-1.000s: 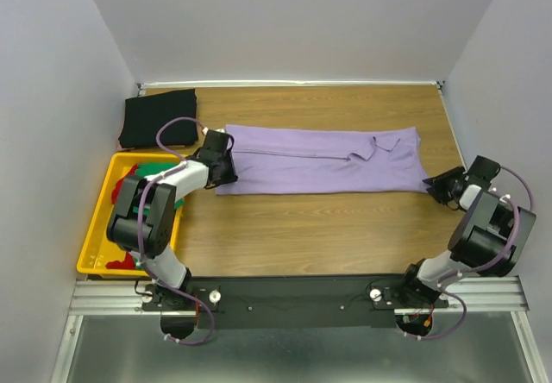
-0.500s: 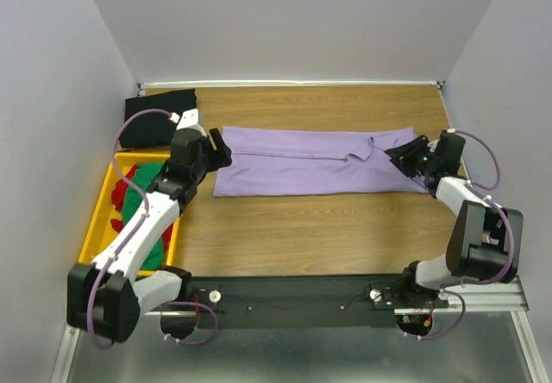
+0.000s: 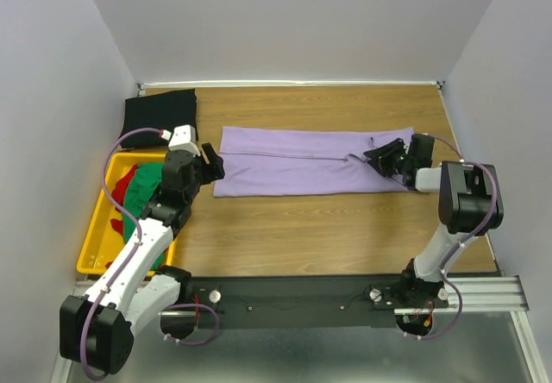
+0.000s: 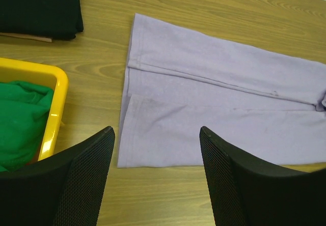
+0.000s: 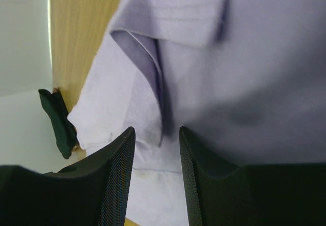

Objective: Fold and stack the t-shirts
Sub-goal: Fold the tshirt

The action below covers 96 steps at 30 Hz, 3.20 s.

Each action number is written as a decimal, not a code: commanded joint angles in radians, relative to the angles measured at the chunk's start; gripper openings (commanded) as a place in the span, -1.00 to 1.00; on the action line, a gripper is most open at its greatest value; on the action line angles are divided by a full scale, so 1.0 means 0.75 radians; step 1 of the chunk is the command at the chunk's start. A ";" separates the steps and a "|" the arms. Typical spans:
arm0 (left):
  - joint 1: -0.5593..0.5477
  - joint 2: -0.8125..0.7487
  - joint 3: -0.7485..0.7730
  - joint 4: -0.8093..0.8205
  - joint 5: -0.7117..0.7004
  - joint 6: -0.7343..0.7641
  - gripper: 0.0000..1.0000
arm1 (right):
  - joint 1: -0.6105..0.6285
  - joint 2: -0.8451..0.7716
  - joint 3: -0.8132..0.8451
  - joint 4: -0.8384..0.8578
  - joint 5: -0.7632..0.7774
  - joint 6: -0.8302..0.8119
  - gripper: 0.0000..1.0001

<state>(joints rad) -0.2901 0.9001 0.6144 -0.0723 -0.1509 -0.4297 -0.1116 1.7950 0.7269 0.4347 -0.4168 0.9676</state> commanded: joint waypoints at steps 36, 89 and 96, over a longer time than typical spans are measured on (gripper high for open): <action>-0.004 0.099 0.026 0.051 -0.010 0.033 0.50 | 0.155 -0.211 0.119 -0.346 0.429 -0.143 -0.28; -0.004 0.140 0.036 0.045 -0.007 0.043 0.49 | -0.189 0.167 0.579 -0.555 0.306 -0.529 -0.96; -0.004 0.146 0.036 0.041 -0.007 0.045 0.49 | -0.191 0.218 0.636 -0.578 0.329 -0.578 -0.83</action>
<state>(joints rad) -0.2901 1.0027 0.6147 -0.0471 -0.1623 -0.4095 -0.2501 1.9160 1.1728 0.0551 -0.2115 0.5900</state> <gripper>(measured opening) 0.745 0.051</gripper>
